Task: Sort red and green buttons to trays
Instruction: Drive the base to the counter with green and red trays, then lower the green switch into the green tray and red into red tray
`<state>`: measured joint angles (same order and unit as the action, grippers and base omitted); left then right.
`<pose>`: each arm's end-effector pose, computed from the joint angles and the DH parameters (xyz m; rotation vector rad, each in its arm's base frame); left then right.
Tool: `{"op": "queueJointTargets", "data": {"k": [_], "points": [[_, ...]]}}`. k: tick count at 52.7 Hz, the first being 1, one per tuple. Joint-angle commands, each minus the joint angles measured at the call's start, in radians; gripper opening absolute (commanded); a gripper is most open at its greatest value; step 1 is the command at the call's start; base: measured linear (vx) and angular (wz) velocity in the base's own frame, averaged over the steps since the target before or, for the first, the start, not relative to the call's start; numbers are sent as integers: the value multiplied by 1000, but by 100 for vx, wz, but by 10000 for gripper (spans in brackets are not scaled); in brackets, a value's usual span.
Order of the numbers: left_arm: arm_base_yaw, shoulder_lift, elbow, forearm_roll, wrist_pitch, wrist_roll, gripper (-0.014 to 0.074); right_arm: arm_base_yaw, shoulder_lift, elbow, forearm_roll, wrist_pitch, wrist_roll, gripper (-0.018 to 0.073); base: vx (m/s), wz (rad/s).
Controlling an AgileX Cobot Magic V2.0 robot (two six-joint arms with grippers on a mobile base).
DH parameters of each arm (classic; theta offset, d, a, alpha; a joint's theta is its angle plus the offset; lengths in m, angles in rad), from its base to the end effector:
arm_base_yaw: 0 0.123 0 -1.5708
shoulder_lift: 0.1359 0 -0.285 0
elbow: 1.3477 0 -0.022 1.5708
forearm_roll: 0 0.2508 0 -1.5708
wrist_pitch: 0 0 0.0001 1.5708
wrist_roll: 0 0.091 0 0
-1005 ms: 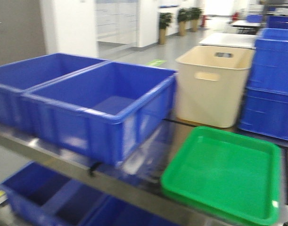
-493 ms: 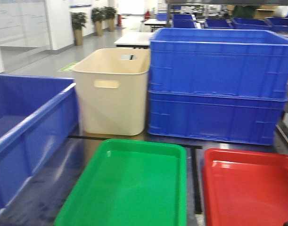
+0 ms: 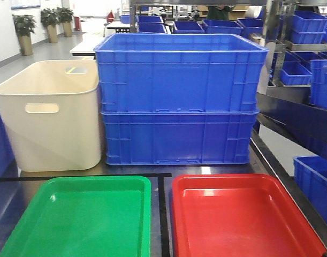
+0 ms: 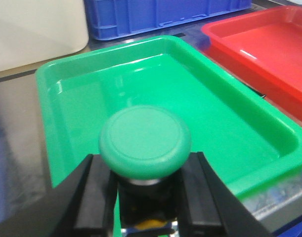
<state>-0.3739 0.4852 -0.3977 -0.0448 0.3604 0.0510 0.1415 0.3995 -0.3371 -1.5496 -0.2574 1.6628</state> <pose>0.0964 -0.0394 0.2786 0.3796 1.9023 -0.2585 0.0889 0.0360 0.2993 -0.2268 1.5384 0.4002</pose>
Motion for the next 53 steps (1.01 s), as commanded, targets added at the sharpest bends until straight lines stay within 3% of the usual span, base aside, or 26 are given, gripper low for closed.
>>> {"op": "queueJointTargets", "data": {"k": [1, 53], "points": [[-4, 6, -32, -5, -86, -2, 0, -2, 10, -34, 19, 6, 0, -10, 5, -18], [-4, 6, -32, -17, -103, -2, 0, -2, 10, -34, 19, 5, 2, -10, 0, -1]]}}
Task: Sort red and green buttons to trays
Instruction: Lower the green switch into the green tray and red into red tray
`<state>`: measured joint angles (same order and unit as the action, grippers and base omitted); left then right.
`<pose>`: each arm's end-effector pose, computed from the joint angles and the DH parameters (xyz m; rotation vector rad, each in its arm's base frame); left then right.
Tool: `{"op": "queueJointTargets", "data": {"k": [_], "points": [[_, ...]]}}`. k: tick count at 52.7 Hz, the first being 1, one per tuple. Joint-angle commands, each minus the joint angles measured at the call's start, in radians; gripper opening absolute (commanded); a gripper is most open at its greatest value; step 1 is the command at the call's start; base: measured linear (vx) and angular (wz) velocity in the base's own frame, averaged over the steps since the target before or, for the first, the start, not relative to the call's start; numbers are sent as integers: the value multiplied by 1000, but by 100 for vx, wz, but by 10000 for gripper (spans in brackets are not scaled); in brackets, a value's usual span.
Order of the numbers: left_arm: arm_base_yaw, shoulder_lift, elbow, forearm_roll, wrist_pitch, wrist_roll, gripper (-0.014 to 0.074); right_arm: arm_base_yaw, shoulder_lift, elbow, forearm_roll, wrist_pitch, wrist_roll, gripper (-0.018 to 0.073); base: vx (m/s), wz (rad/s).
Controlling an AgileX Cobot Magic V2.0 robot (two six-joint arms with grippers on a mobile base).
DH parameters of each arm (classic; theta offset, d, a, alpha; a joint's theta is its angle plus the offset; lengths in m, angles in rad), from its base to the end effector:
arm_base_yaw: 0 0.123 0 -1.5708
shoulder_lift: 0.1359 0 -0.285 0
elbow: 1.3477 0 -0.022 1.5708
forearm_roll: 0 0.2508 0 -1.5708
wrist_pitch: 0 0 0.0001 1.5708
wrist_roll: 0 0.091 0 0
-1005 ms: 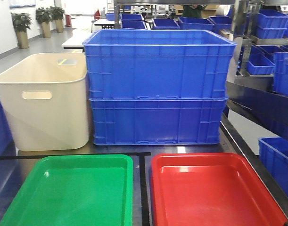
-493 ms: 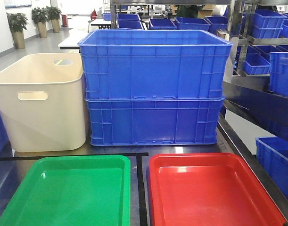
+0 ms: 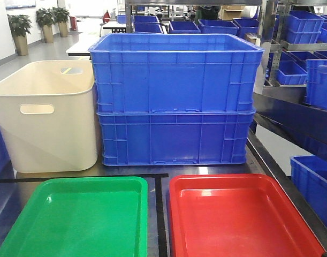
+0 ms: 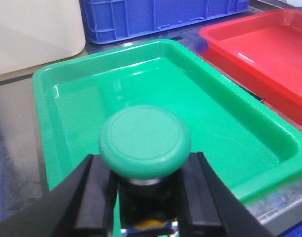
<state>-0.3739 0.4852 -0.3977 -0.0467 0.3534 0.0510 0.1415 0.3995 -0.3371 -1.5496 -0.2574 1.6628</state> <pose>0.0966 -0.0395 0.2792 0.3767 1.8958 -0.2610 0.0889 0.0360 0.2993 -0.2268 1.5384 0.4002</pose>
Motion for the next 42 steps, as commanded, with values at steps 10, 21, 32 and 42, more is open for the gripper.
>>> {"op": "queueJointTargets", "data": {"k": [10, 21, 32, 42], "points": [[-4, 34, -32, -47, -214, -43, 0, -2, 42, -34, -38, 38, 1, -10, 0, 0], [-4, 224, -32, -48, -454, -43, 0, -2, 248, -85, -38, 33, -39, -10, 0, 0], [-4, 480, -46, -48, -634, -51, 1, -2, 549, -250, -31, -36, -115, -8, 0, 0], [-4, 653, -118, -46, -636, -72, 4, -2, 802, -406, -28, -77, -134, -8, 0, 0]]}}
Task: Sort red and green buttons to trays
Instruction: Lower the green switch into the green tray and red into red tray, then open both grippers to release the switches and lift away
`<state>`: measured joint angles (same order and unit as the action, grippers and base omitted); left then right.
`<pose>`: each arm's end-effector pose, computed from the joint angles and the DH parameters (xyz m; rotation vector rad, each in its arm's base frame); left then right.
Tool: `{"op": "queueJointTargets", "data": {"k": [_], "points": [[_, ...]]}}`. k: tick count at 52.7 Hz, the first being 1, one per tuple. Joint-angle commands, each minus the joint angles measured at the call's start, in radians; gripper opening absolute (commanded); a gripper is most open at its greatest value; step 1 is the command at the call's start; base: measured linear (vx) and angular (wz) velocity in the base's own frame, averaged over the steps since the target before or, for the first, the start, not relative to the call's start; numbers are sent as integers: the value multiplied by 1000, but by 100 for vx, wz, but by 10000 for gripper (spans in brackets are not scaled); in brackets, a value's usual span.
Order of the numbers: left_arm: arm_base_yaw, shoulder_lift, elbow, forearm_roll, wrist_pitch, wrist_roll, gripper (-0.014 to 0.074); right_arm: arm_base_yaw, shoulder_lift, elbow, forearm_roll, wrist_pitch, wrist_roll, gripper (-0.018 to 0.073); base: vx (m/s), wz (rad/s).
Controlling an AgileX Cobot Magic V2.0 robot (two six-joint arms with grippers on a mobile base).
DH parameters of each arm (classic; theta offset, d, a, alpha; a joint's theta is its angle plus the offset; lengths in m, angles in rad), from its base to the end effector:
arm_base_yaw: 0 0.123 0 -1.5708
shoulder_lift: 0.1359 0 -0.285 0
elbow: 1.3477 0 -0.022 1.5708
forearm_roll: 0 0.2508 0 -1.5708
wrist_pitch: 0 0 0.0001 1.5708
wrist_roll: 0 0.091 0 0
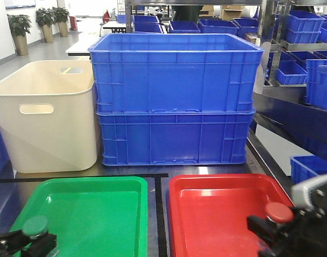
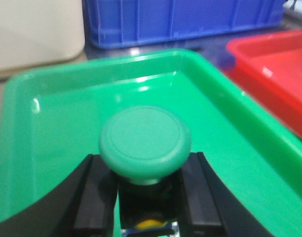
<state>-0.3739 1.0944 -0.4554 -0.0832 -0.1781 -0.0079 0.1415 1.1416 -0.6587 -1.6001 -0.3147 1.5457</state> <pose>0.2002 -0.0771 0.2455 0.2673 1.9380 -0.2924 0.2307 0.0612 0.2853 -0.3975 1.9326 0.3663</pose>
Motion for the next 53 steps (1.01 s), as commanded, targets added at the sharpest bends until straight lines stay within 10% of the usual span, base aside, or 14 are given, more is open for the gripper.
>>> {"op": "queueJointTargets", "data": {"k": [1, 24, 38, 53], "points": [[-4, 52, -66, -9, -110, -13, 4, -2, 82, -94, 23, -20, -16, -8, 0, 0], [-4, 155, -71, 10, -184, -11, 180, -2, 310, -192, 22, -42, -129, 81, 0, 0], [-4, 155, -68, 7, -183, -12, 447, -2, 312, -192, 22, -59, -128, 413, 0, 0], [-4, 153, -68, 7, -177, -13, 505, -2, 308, -192, 22, -63, -128, 651, 0, 0]]}}
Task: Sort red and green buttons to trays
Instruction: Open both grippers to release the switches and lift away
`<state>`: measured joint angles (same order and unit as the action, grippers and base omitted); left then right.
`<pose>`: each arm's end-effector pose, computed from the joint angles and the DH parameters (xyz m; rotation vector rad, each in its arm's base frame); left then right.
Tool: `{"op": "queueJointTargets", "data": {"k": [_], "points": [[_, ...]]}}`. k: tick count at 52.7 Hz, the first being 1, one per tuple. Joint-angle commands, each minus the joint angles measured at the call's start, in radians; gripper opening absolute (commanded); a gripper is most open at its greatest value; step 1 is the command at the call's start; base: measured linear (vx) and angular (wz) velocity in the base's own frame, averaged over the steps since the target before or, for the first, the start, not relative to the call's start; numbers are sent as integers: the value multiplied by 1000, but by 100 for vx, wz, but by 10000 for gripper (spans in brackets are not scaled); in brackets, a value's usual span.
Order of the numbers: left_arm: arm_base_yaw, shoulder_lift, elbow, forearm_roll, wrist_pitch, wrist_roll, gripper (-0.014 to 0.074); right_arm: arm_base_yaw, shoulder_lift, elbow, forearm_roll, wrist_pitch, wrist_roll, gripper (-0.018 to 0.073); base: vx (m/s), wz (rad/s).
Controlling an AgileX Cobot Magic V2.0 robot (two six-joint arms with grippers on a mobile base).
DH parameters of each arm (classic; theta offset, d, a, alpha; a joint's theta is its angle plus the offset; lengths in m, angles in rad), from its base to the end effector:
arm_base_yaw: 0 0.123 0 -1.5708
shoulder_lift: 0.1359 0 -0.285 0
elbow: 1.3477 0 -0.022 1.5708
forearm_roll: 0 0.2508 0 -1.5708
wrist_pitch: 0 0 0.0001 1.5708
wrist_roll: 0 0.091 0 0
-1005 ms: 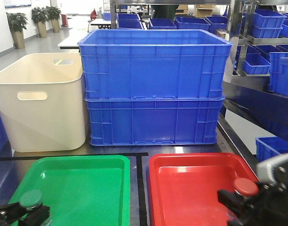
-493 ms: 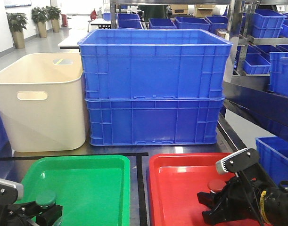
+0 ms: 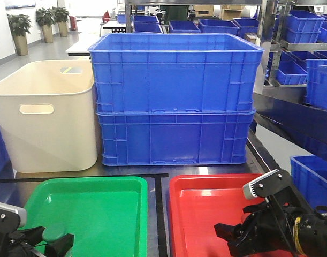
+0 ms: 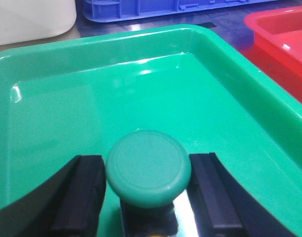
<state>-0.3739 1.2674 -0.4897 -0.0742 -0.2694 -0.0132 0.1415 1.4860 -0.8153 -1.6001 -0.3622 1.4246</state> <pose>0.2267 -0.0870 0.2239 0.2759 1.9840 -0.2755 0.2989 0.0750 0.2401 -0.5439 2.0746 0.3702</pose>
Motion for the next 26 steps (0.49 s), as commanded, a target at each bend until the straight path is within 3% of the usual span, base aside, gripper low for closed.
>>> {"op": "queueJointTargets", "data": {"k": [1, 26], "points": [[-4, -20, -34, -2, -85, -8, 505, -2, -39, -35, 22, -17, -7, 651, 0, 0], [-4, -243, -34, -1, -6, 36, 505, -2, -277, -35, 17, -12, -7, 580, 0, 0]]}}
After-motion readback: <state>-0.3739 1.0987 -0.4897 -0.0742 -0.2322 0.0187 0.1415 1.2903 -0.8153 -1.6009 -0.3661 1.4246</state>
